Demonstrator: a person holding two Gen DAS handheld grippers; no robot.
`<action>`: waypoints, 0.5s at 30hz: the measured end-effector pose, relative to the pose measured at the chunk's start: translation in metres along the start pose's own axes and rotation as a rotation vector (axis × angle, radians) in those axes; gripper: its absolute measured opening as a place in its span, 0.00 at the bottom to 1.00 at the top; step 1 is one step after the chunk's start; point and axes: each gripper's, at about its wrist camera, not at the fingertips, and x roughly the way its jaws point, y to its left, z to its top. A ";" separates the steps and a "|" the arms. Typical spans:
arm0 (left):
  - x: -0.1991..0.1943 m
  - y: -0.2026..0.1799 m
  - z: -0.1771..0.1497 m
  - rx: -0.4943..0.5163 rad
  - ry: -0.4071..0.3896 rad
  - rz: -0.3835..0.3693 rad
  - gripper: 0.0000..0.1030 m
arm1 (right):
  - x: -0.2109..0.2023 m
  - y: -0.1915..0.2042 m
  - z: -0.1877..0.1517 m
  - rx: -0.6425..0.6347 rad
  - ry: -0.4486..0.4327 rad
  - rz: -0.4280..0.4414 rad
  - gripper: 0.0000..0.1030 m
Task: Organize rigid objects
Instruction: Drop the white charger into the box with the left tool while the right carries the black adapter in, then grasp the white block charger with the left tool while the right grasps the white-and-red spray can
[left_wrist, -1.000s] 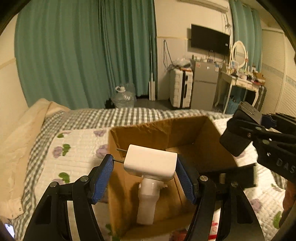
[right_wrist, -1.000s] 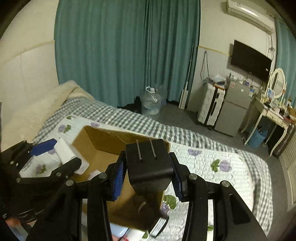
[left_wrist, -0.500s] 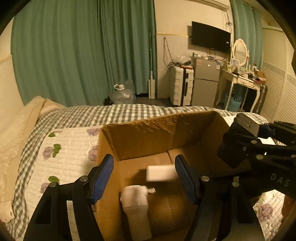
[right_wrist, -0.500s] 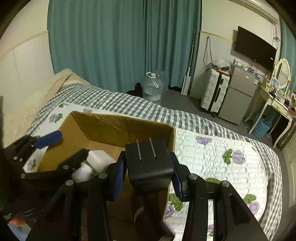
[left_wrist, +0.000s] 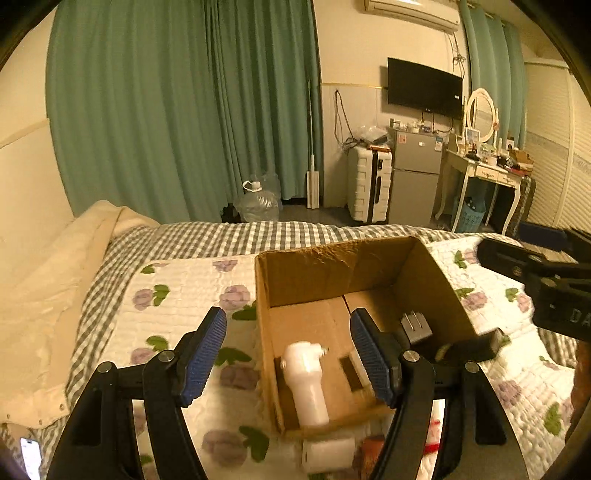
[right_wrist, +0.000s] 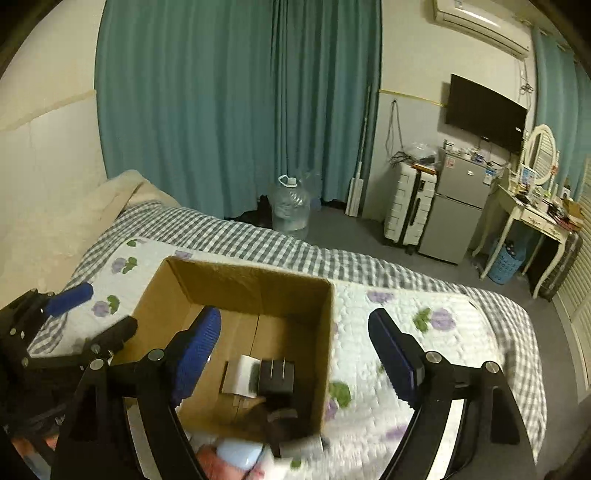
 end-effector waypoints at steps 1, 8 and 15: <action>-0.009 0.001 -0.004 0.000 -0.005 -0.001 0.71 | -0.011 0.000 -0.006 0.002 0.000 -0.009 0.80; -0.027 0.004 -0.040 0.004 0.030 -0.015 0.71 | -0.047 0.000 -0.054 0.029 0.039 -0.024 0.81; -0.001 -0.002 -0.092 -0.008 0.143 -0.034 0.71 | -0.029 0.008 -0.101 0.063 0.120 -0.024 0.81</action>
